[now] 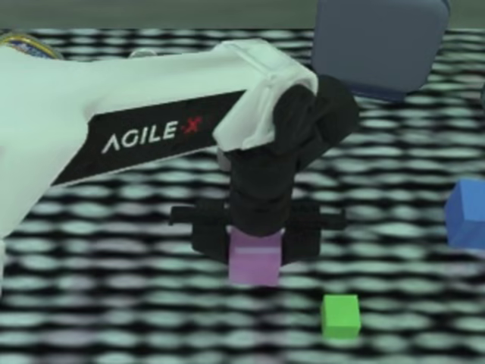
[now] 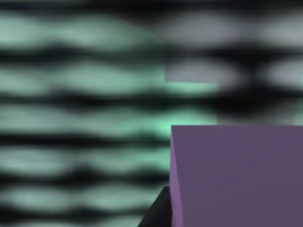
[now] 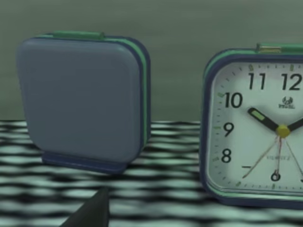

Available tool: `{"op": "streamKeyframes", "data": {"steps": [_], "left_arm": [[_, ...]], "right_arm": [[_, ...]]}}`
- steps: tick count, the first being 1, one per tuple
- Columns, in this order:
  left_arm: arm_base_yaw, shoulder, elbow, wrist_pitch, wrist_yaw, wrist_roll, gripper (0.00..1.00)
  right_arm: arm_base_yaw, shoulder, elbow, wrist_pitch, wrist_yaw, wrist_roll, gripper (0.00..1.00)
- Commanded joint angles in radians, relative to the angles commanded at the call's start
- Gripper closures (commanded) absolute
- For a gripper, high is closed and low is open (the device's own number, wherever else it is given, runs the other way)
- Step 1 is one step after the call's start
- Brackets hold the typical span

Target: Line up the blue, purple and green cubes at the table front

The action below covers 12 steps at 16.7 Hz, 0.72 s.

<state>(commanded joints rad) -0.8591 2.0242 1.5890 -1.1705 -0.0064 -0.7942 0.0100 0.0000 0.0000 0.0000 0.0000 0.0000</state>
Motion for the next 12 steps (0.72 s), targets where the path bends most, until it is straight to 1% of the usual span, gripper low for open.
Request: {"op": "streamKeyframes", "data": {"steps": [2,4,6,12], "left_arm": [[-0.069,-0.013,0.006,0.001,-0.004,-0.104,1.00],[-0.111,-0.025,0.008,0.004,-0.008,-0.166,1.00],[-0.124,-0.031,0.008,0.007,-0.010,-0.184,1.00],[-0.119,-0.023,-0.008,0.024,-0.009,-0.180,1.00]], "right_arm": [[0.000,0.000,0.000,0.000,0.000,0.000,0.00],[0.000,0.000,0.000,0.000,0.000,0.000,0.00],[0.000,0.000,0.000,0.000,0.000,0.000,0.00],[0.000,0.000,0.000,0.000,0.000,0.000,0.00]]}}
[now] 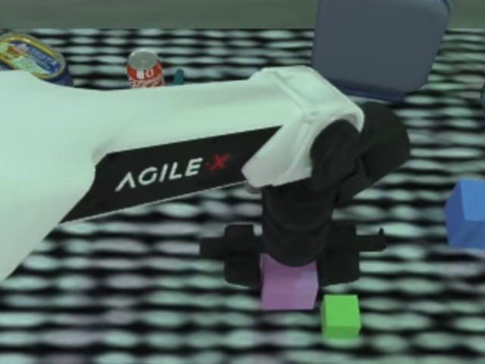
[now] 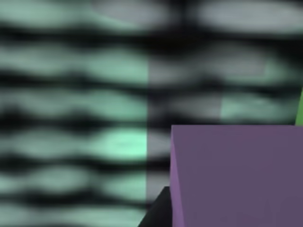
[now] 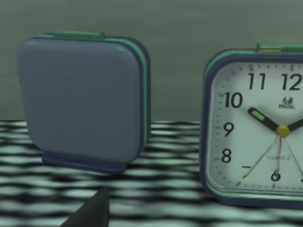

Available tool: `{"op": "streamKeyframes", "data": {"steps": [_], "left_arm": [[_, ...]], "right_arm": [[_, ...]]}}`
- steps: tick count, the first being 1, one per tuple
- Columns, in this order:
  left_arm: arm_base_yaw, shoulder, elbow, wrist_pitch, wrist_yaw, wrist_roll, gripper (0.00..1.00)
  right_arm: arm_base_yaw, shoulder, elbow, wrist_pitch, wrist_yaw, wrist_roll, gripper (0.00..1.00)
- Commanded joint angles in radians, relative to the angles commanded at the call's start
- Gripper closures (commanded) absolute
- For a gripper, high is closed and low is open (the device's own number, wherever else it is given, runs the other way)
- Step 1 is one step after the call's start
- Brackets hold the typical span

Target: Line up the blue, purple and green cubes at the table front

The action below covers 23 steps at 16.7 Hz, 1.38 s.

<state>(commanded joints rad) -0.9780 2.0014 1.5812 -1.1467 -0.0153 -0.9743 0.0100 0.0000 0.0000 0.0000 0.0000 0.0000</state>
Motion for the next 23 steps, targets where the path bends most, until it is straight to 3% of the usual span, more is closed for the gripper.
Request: {"op": "streamKeyframes", "data": {"steps": [7,12,23], "left_arm": [[0.001,0.064,-0.151,0.222,0.001,0.002,1.00],[0.000,0.068,-0.160,0.235,0.000,0.002,1.00],[0.000,0.068,-0.160,0.235,0.000,0.002,0.17]], "right_arm": [[0.000,0.000,0.000,0.000,0.000,0.000,0.00],[0.000,0.000,0.000,0.000,0.000,0.000,0.00],[0.000,0.000,0.000,0.000,0.000,0.000,0.00]]}}
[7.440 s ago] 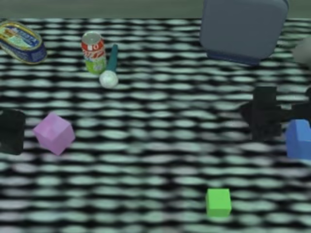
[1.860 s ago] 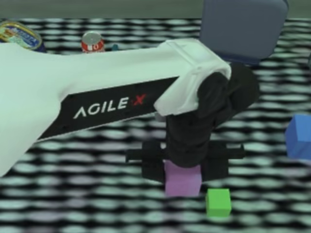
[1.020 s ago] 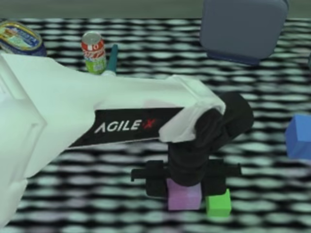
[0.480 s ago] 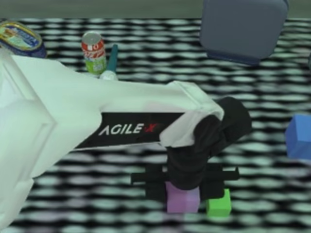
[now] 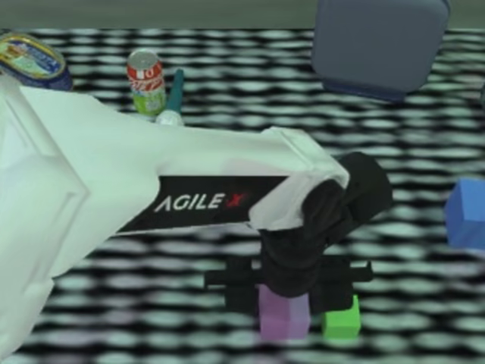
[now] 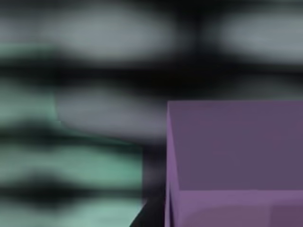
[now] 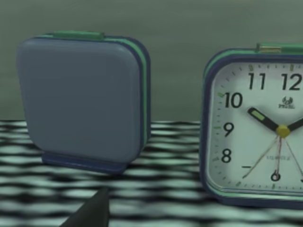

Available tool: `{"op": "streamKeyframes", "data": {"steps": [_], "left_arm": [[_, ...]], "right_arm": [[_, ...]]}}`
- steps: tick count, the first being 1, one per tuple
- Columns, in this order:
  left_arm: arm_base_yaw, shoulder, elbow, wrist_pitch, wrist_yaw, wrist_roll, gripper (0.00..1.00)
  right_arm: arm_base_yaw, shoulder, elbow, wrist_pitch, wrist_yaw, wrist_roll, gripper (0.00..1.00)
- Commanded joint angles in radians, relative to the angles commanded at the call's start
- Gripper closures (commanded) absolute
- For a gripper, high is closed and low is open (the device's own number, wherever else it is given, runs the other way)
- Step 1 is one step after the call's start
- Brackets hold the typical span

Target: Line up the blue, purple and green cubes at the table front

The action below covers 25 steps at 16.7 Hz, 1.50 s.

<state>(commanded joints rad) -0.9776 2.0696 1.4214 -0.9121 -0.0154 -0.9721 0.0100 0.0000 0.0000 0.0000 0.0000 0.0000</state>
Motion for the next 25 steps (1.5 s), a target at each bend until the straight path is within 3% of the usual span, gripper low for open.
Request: {"op": "streamKeyframes", "data": {"steps": [2,3,12,19,25], "left_arm": [[0.000,0.000,0.000,0.000,0.000,0.000,0.02],[0.000,0.000,0.000,0.000,0.000,0.000,0.00],[-0.001,-0.001,0.003,-0.004,0.000,0.000,0.00],[0.013,-0.067,0.156,-0.231,0.000,-0.007,0.00],[0.010,-0.075,0.171,-0.249,-0.001,-0.006,0.00]], "right_arm": [[0.000,0.000,0.000,0.000,0.000,0.000,0.00],[0.000,0.000,0.000,0.000,0.000,0.000,0.00],[0.000,0.000,0.000,0.000,0.000,0.000,0.00],[0.000,0.000,0.000,0.000,0.000,0.000,0.00],[0.000,0.000,0.000,0.000,0.000,0.000,0.00]]}}
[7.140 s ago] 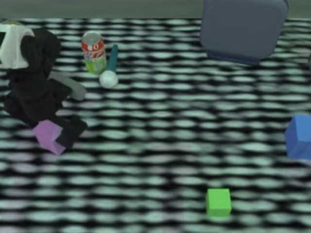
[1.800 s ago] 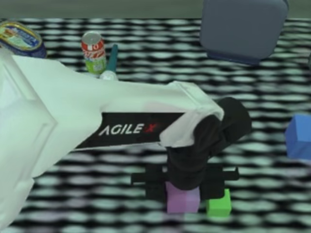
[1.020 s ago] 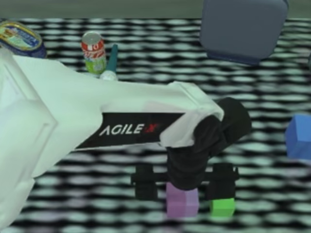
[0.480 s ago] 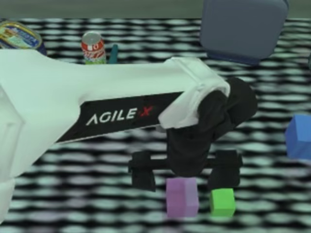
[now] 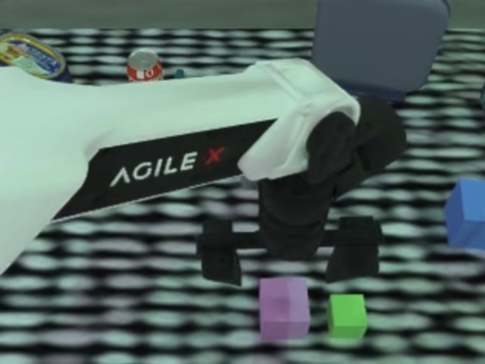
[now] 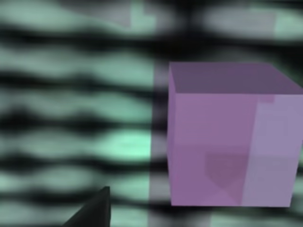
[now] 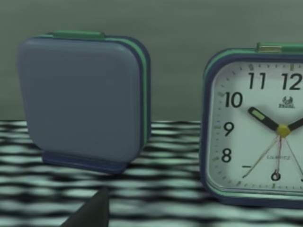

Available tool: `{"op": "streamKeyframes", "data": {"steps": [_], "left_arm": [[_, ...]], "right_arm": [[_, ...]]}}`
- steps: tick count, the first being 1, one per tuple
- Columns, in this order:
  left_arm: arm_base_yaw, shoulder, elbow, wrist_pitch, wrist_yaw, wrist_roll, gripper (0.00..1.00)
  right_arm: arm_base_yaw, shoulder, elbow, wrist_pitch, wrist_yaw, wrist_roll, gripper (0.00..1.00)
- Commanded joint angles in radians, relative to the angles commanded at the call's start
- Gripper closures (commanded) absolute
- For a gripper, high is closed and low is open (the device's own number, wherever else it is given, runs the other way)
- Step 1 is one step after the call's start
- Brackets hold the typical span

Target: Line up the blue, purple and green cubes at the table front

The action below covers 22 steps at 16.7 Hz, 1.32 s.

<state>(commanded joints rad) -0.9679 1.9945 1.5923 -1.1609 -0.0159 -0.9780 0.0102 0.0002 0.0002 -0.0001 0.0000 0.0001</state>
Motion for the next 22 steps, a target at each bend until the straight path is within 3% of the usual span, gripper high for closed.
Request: {"op": "streamKeyframes", "data": {"steps": [5,10,17,22], "left_arm": [[0.089,-0.154,-0.141,0.094,-0.010,0.029,0.00],[0.301,-0.560,-0.469,0.310,-0.017,0.128,0.00],[0.657,-1.306,-1.078,0.692,-0.013,0.448,0.00],[0.852,-1.695,-1.401,0.942,-0.001,0.725,0.00]], "right_arm": [[0.010,0.139,0.133,-0.102,-0.002,0.024,0.00],[0.025,0.512,0.425,-0.327,-0.001,0.073,0.00],[0.053,1.209,0.897,-0.719,0.005,0.149,0.00],[0.071,1.595,1.191,-0.954,0.006,0.199,0.00]]}}
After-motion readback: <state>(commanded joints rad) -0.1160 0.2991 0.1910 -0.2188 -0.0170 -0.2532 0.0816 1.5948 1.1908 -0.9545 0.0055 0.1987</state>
